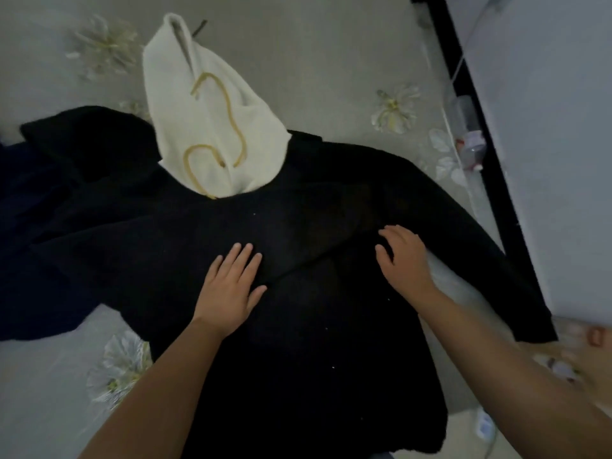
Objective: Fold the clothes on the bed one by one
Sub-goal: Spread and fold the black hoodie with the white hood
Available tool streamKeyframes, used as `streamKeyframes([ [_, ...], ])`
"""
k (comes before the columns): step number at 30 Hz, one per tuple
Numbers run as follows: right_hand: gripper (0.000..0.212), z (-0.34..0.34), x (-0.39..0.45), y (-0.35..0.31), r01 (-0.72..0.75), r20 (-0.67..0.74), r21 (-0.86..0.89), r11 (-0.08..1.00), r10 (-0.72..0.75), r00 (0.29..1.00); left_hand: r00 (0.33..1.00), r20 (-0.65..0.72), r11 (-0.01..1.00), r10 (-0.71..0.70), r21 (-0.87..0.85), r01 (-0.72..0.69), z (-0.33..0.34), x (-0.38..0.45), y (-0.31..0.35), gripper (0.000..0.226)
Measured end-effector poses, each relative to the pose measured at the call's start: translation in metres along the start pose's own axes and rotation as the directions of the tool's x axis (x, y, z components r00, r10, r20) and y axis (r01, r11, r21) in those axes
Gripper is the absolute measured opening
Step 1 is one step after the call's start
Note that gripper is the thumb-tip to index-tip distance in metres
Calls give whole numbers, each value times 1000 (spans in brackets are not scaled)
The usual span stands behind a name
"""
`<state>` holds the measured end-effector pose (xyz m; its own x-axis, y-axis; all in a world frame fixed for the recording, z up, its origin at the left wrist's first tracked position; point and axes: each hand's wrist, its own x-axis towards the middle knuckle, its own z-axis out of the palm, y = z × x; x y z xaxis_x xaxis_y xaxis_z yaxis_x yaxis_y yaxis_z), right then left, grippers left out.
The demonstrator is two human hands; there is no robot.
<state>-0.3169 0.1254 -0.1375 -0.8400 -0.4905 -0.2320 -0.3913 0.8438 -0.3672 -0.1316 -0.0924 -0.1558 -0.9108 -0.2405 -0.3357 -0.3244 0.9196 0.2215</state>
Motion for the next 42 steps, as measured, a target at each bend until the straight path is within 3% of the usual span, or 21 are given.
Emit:
streamKeyframes([
  [1,31,-8,-12,18,-36,-52,-28,999,34,998,997,-36,998,64,2,-64,-3,8,11,56],
  [5,50,-43,-41,88,-259,-107,-159,953,244,964,991,75,994,108,9,-109,-4,47,61,59],
  [8,78,-67,-44,131,-436,-10,-230,870,446,895,990,99,993,101,46,-106,0,68,93,61],
  [10,85,-73,-37,152,-478,104,-285,831,523,846,986,164,998,34,55,-43,6,73,105,63],
  [12,65,-72,-26,164,-455,213,-261,852,510,833,968,249,991,-22,131,-11,13,70,108,64],
  [14,19,-65,-19,166,-415,244,-193,889,453,858,951,305,978,-39,205,-26,16,69,105,65],
  [17,36,-58,-20,160,-433,113,-89,897,441,890,938,344,974,-44,222,-36,14,70,103,65],
  [21,20,-60,-24,152,-448,-265,98,889,457,849,938,344,981,-36,190,-32,11,72,105,64],
  [23,25,-68,-17,135,-362,-344,212,908,416,842,953,302,992,-10,120,-27,4,71,102,61],
  [26,30,-86,5,83,-176,-427,331,927,314,848,990,134,995,-37,-85,49,-14,61,90,58],
  [29,29,-95,12,4,167,-526,253,953,-10,850,972,-39,927,-230,-312,206,-38,38,66,54],
  [31,30,-84,-2,-54,448,-520,136,883,-322,792,918,-97,849,-385,-427,311,-53,13,44,52],
  [32,27,-73,-12,-77,574,-476,71,816,-478,738,887,-107,815,-449,-456,357,-60,-1,30,51],
  [34,22,-46,-33,-106,748,-257,-52,661,-733,630,836,-110,772,-538,-462,436,-68,-31,1,49],
  [37,32,-16,-48,-102,867,18,-119,484,-872,489,781,-93,734,-617,-426,529,-73,-73,-39,49],
  [39,37,-13,-43,-87,849,3,-148,508,-858,514,764,-77,715,-640,-422,557,-71,-90,-52,47],
  [42,49,-13,-23,-74,652,-110,-257,714,-691,714,776,-67,713,-627,-451,537,-60,-101,-55,43],
])
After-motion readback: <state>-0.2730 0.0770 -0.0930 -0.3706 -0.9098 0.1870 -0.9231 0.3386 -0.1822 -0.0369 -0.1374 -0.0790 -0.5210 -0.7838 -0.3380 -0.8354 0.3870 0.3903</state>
